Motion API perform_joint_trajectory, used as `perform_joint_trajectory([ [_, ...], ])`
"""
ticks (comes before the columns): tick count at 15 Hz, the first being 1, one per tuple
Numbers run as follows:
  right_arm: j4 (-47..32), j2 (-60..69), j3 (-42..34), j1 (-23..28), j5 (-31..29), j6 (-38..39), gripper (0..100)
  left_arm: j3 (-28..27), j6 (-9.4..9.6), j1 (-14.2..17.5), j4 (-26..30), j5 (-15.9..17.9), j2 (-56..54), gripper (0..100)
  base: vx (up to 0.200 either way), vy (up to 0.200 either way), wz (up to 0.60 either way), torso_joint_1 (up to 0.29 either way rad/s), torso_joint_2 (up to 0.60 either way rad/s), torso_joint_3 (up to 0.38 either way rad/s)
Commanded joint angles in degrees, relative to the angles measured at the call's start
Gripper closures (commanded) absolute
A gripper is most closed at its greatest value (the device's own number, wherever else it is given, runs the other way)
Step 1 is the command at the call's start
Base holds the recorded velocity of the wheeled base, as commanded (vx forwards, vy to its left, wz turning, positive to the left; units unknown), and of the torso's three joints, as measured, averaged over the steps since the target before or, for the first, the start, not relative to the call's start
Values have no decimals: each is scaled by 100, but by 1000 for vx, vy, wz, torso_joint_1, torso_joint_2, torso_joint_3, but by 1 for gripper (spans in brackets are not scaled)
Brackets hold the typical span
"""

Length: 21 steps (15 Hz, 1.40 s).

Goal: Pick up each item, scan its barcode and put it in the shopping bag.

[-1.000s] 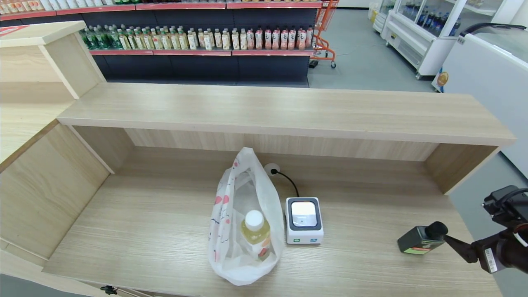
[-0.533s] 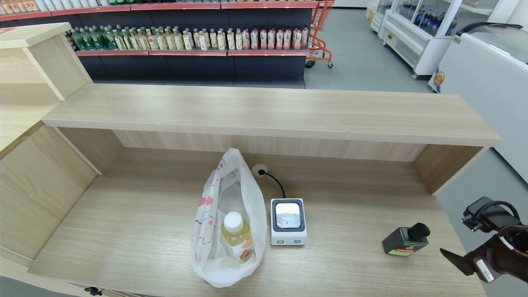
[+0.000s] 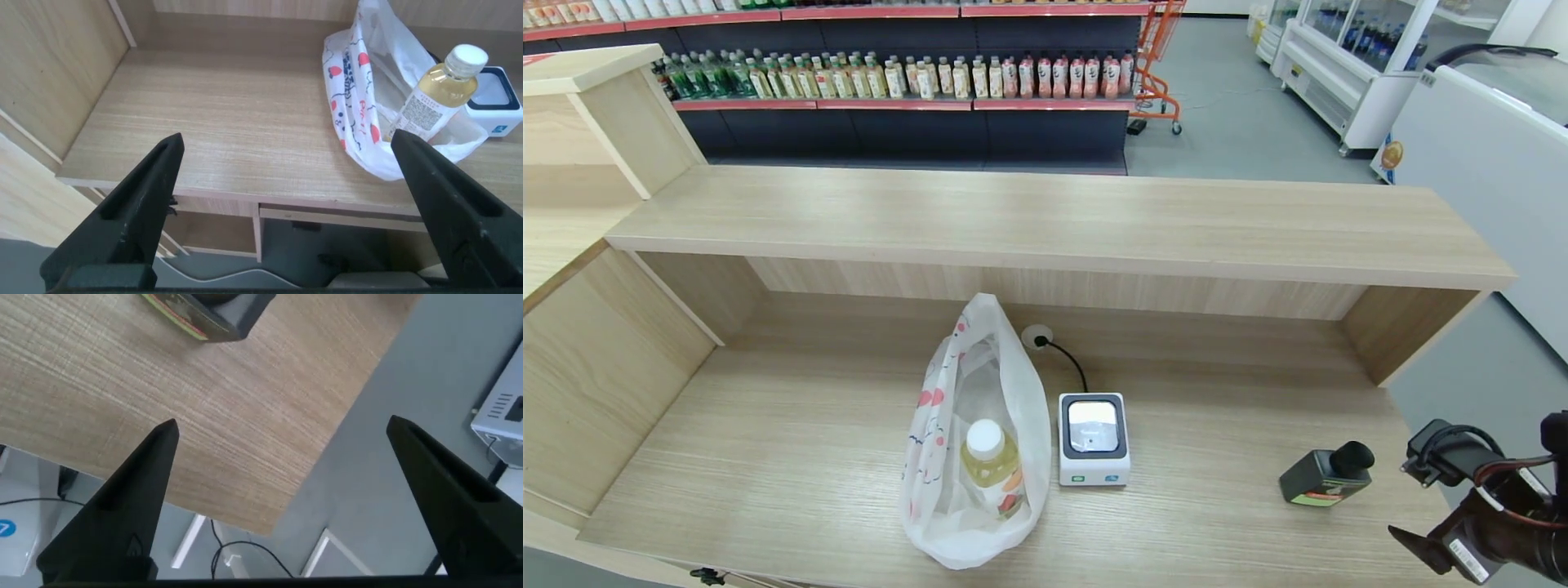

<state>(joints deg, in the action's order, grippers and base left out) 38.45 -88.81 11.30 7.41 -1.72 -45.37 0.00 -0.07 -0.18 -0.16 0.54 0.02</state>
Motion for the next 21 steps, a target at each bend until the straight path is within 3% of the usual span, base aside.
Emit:
perform_joint_trajectory([
  [1, 145, -559, 118, -20, 40, 11, 0, 0, -1, 1, -2, -1, -2, 0, 0, 0, 0, 0, 0, 0],
  [7, 1244, -1912, 461, -91, 1007, -15, 0, 0, -1, 1, -2, -1, -2, 0, 0, 0, 0, 0, 0, 0],
  [17, 1411, -2448, 1094, -574, 1165, 2, 0, 0, -1, -8, -2, -1, -2, 0, 0, 0, 0, 0, 0, 0],
  [18, 1385, -2475, 1120, -574, 1165, -7, 100, 0, -1, -8, -2, -1, -2, 0, 0, 0, 0, 0, 0, 0],
  [21, 1376, -2457, 1102, -671, 1156, 2, 100, 0, -1, 1, -2, -1, -2, 0, 0, 0, 0, 0, 0, 0],
])
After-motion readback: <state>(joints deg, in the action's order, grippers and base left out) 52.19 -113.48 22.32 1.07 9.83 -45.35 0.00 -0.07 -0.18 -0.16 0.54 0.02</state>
